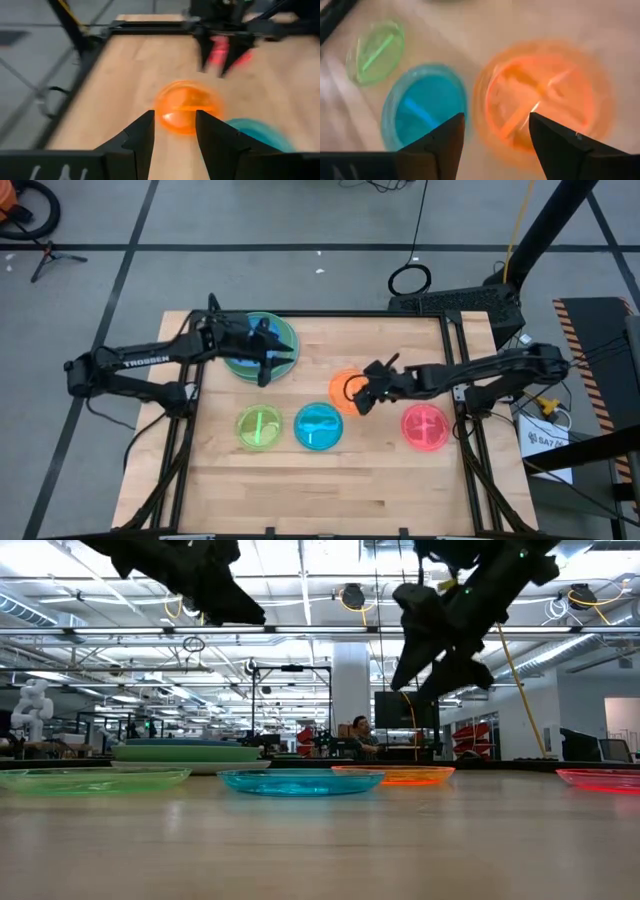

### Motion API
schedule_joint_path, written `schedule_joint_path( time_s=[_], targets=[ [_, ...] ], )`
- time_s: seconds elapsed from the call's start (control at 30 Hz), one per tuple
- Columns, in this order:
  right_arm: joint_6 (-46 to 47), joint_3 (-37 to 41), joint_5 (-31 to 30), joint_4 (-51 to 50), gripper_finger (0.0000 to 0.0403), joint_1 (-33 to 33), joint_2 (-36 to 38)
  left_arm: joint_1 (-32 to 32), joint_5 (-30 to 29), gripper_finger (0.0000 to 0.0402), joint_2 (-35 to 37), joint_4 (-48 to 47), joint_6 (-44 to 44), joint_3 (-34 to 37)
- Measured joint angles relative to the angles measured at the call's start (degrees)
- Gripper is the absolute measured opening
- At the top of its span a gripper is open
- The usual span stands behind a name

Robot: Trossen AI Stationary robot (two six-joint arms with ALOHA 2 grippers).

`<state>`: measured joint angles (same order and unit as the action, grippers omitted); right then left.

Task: Stack plastic plates
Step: Stack the orange plate on top of the blue plate

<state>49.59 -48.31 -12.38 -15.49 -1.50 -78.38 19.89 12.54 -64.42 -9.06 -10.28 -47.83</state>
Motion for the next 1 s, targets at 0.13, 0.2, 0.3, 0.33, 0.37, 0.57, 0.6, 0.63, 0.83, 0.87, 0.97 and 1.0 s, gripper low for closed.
schedule_joint_path(
  time_s=[0.13, 0.2, 0.3, 0.33, 0.37, 0.57, 0.6, 0.63, 0.83, 0.87, 0.97, 1.0],
  targets=[
    [5.33, -0.3, 0.44, 0.25, 0.0201, 0.41, -2.64, 0.23, -7.8, 0.015, 1.99, -0.86, -7.25, -0.47],
    [7.45, -1.5, 0.49, -0.22, 0.0195, 1.72, -3.51, 1.89, -9.92, 0.015, 3.89, -2.48, -8.21, -0.48],
    [9.4, -4.29, 2.0, -4.31, 0.0187, 4.93, -5.14, 4.43, -9.87, 0.015, 6.22, -5.62, -8.75, -0.48],
    [9.41, -5.58, 2.8, -6.76, 0.0184, 6.14, -5.94, 5.21, -9.8, 0.015, 6.96, -6.92, -8.76, -0.46],
    [9.26, -7.0, 3.63, -9.6, 0.0181, 7.35, -6.82, 5.79, -9.71, 0.015, 7.41, -7.02, -8.88, -0.46],
    [4.99, -15.73, 4.94, -28.83, 0.0165, 11.35, -12.15, 7.91, -9.61, 0.015, 8.0, -7.0, -10.54, -0.48],
    [4.16, -16.0, 4.93, -30.67, 0.0163, 11.52, -12.79, 8.14, -9.61, 0.015, 8.02, -7.13, -10.54, -0.47],
    [3.54, -16.02, 4.98, -31.61, 0.0162, 11.61, -13.43, 8.31, -9.59, 0.015, 8.02, -7.39, -10.55, -0.47],
    [0.8, -14.5, 3.61, -31.47, 0.016, 9.93, -15.25, 8.38, -9.54, 0.015, 8.01, -9.51, -10.58, -0.47],
    [0.19, -14.39, 2.54, -31.39, 0.016, 9.54, -15.33, 8.38, -9.5, 0.015, 8.0, -10.05, -10.44, -0.47],
    [-2.26, -13.62, -1.76, -29.26, 0.016, 8.68, -15.29, 8.38, -9.44, 0.015, 8.0, -11.72, -10.13, -0.47],
    [-3.51, -13.26, -2.56, -28.3, 0.016, 8.55, -15.31, 8.38, -9.43, 0.015, 8.0, -12.08, -9.95, -0.48]
  ],
)
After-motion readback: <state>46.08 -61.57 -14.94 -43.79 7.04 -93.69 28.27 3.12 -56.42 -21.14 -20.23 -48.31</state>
